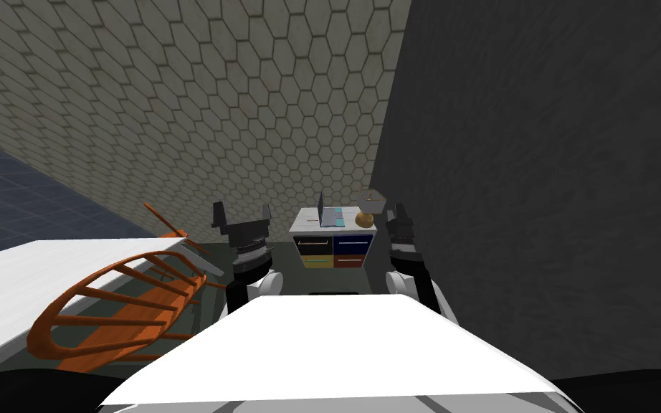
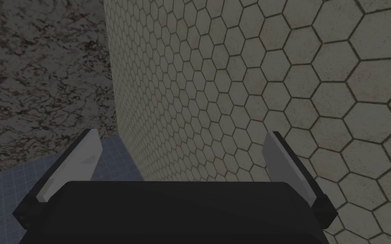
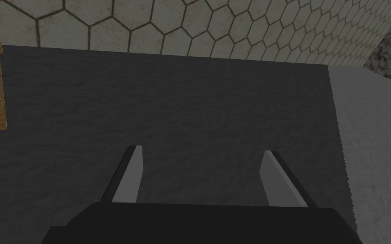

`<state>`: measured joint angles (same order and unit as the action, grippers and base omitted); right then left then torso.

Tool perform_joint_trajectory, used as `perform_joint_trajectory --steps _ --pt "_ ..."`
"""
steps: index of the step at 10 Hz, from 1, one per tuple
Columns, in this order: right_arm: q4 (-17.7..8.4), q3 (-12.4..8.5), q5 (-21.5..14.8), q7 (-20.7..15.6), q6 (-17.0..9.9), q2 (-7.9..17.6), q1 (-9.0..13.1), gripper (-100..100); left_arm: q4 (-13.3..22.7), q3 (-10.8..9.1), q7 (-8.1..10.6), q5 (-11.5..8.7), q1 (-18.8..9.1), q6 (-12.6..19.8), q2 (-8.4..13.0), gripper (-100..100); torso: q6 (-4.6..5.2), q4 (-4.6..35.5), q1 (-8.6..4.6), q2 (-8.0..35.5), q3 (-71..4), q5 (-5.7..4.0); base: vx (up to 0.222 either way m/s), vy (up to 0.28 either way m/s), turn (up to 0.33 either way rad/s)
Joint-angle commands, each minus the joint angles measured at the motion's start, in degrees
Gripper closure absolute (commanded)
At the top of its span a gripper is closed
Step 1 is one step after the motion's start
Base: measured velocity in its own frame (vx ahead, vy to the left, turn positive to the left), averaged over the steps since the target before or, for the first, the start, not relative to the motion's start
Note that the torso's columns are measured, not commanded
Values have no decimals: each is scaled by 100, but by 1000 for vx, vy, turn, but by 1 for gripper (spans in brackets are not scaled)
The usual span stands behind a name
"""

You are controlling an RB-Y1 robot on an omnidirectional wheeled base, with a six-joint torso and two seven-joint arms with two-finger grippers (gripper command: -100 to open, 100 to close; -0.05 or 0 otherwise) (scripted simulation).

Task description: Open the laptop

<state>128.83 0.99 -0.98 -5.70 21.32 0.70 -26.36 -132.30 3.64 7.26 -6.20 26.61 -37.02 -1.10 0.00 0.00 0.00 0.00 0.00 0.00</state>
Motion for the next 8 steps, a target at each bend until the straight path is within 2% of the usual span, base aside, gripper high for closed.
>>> perform_joint_trajectory --steps 1,8 --pt "0 0 0 0 0 0 0 0 0 0 0 0 0 0 0 0 0 235 0 232 -467 0 0 0 0" --pt "2 0 0 0 1 0 0 0 -2 0 0 0 0 0 0 0 0 3114 0 3116 -6227 0 0 0 0"
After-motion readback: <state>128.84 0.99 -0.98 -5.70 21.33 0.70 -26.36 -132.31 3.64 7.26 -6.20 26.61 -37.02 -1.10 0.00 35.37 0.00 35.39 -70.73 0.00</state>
